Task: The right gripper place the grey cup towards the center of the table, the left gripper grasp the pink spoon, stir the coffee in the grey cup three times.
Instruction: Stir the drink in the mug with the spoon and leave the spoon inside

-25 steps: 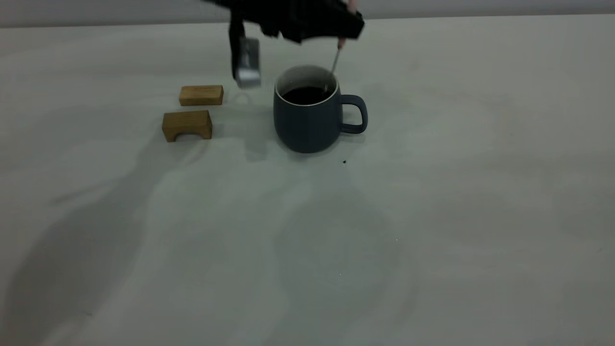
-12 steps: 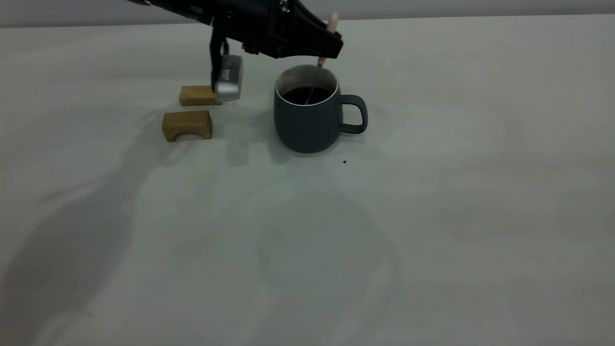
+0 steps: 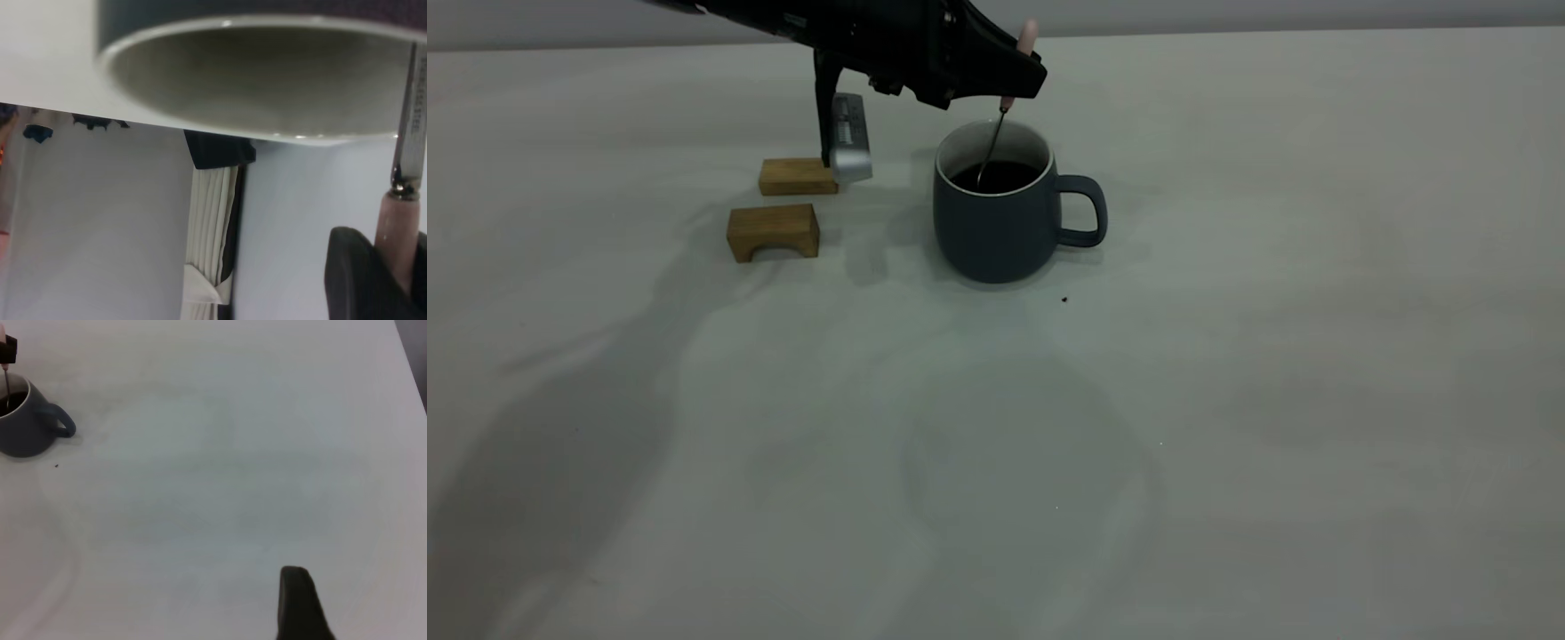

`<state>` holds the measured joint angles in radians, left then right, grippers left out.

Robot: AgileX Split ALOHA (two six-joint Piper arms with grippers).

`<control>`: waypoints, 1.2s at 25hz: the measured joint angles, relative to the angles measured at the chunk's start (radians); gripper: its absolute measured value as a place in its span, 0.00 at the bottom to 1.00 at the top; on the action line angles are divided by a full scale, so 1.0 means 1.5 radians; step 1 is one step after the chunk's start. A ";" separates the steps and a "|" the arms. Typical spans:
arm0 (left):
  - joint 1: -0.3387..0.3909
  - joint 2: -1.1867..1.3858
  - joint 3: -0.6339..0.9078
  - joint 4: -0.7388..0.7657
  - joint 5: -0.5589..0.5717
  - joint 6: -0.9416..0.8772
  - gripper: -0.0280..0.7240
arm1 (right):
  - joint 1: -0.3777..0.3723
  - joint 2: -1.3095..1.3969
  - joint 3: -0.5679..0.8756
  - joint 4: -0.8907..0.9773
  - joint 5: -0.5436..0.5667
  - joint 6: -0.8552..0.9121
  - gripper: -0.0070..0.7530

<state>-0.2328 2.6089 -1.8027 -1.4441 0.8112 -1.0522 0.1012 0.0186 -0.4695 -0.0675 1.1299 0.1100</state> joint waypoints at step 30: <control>-0.003 0.029 0.000 -0.079 0.039 0.064 0.22 | 0.000 0.000 0.000 0.000 0.000 0.000 0.66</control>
<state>-0.2376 2.6519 -1.8027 -1.5633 0.8690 -0.9564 0.1012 0.0186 -0.4695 -0.0675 1.1299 0.1100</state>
